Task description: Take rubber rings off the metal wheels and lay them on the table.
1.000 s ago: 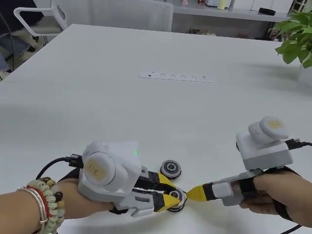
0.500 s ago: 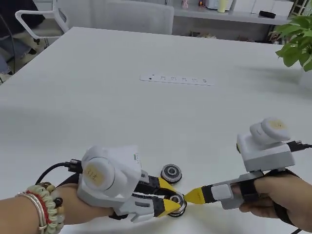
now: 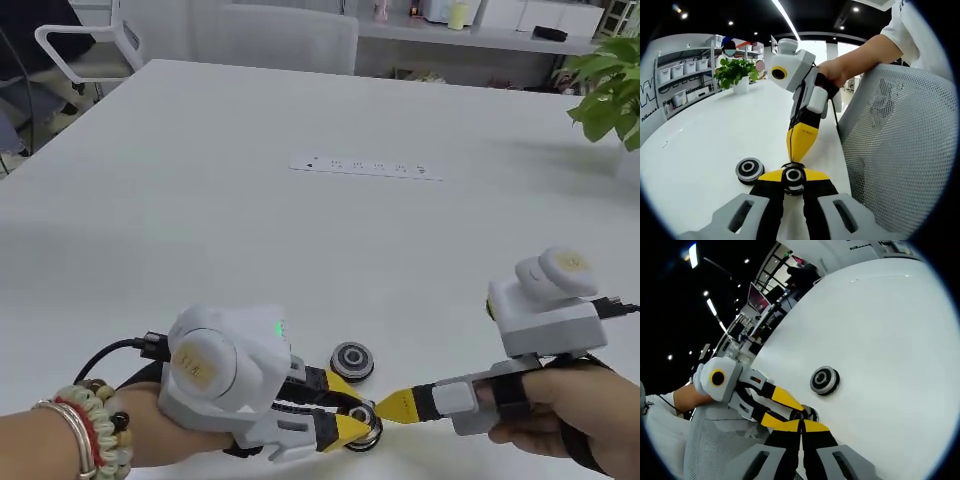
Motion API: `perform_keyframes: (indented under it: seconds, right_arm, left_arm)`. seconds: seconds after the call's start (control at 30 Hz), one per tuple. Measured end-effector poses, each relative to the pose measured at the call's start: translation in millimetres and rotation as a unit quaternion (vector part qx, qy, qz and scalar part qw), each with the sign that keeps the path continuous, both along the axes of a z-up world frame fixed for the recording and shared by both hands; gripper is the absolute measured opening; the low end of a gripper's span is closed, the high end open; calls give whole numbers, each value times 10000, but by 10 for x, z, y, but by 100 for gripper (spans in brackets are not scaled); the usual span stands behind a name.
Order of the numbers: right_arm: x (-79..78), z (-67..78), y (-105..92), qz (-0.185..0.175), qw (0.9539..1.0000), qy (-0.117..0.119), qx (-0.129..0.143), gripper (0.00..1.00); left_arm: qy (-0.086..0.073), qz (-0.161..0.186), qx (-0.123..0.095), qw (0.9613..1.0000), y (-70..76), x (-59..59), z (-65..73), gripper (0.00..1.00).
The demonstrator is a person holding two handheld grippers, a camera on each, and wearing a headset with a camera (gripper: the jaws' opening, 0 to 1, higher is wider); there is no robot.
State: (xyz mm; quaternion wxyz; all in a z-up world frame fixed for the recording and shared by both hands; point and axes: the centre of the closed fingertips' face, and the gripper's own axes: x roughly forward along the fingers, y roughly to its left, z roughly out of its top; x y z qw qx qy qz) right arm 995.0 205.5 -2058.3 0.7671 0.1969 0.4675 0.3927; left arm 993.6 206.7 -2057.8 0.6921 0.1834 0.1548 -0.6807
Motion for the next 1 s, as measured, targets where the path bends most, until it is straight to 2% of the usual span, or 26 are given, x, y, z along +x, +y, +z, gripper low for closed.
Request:
perform_keyframes:
  seconds: [0.17,0.2,0.23,0.27,0.3,0.33,0.37,0.6,0.67,0.8,1.0]
  right_arm:
    - [-4,31,27,72,9999,-59,42,0]
    - [-27,73,73,129,9997,-61,174,0]
    - [-46,177,157,192,9984,-67,533,0]
    - [44,220,171,-120,9979,-112,622,0]
    - [-3,145,136,130,9995,-112,257,0]
    - [28,120,119,236,9990,-375,87,0]
    - [-4,133,148,192,9994,-252,170,0]
    - [11,79,75,44,9997,-235,18,0]
    - [32,87,76,2,9997,-258,6,0]
    - [29,-10,33,78,9989,-324,-334,0]
    - [30,-40,0,64,9986,-299,-429,0]
  left_arm:
    - [-4,0,-5,10000,0,-1,0,8]
    - [-6,1,-6,10000,-1,-2,0,8]
    - [-9,2,-9,10000,-2,-2,1,8]
    - [4,-1,-13,10000,-3,-7,1,8]
    - [-5,16,-17,10000,-5,0,1,8]
    - [1,15,-17,10000,-5,-1,1,8]
    - [2,15,-20,10000,-4,-1,-1,8]
    - [7,20,-25,10000,-4,-4,-4,8]
    - [79,83,-10,9999,-5,0,-6,8]
    - [80,91,25,9999,-11,-1,-7,8]
    - [57,74,113,9999,-16,2,-6,9]
